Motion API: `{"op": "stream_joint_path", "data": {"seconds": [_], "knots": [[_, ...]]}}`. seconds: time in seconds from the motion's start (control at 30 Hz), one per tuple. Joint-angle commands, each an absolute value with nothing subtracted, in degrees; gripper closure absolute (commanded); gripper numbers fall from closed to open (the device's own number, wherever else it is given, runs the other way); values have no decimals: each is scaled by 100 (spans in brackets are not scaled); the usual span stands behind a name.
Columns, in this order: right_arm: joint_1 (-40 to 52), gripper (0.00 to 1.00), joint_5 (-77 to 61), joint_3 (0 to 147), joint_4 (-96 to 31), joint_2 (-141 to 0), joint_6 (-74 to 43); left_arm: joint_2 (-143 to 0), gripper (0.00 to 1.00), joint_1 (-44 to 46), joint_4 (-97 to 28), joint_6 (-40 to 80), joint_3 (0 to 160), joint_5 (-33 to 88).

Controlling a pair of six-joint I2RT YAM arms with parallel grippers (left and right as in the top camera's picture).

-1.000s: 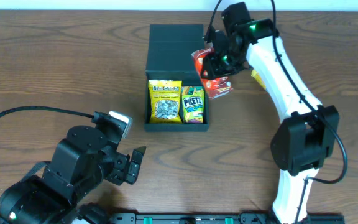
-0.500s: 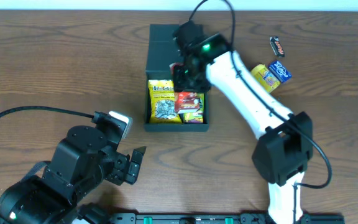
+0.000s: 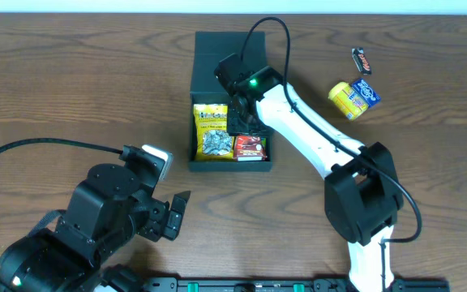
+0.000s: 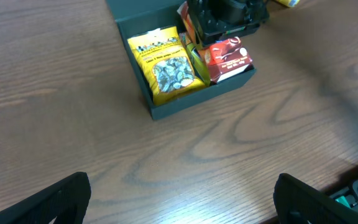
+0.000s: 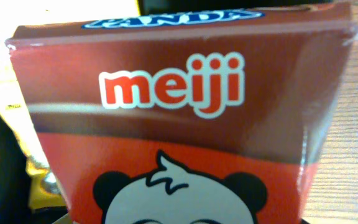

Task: Pack container
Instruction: 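Lower the Hello Panda box into the box beside the PRETZ box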

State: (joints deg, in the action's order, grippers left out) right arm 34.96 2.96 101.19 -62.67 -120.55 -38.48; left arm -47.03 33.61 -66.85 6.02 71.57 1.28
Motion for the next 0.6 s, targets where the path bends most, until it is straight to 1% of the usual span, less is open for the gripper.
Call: {"op": "stream_joint_path", "data": {"seconds": [0.0,0.13,0.17,0.23,0.27,0.3,0.37,0.47,0.57], "knots": [[3413,53,454,9968,-6208,-12116,-3717,-4687,5,3374,-6692,644,7227,89],[3376,53,460,9708,-5994,-12116,-3715,-4687,5,3374,-6692,644,7227,89],[3369,51,458,9653,-5946,-12116,-3712,-4687,5,3374,-6692,644,7227,89],[3361,40,458,9612,-5905,-12116,-3653,-4687,5,3374,-6692,644,7227,89],[3361,31,458,9612,-5889,-12116,-3607,-4687,5,3374,-6692,644,7227,89],[3361,25,460,9612,-5872,-12116,-3588,-4687,5,3374,-6692,644,7227,89],[3361,19,454,9612,-5850,-12116,-3588,-4687,5,3374,-6692,644,7227,89],[3361,15,451,9633,-5848,-12116,-3588,-4687,5,3374,-6692,644,7227,89],[3361,14,405,9690,-5883,-12097,-3586,-4687,5,3374,-6692,644,7227,89]]}}
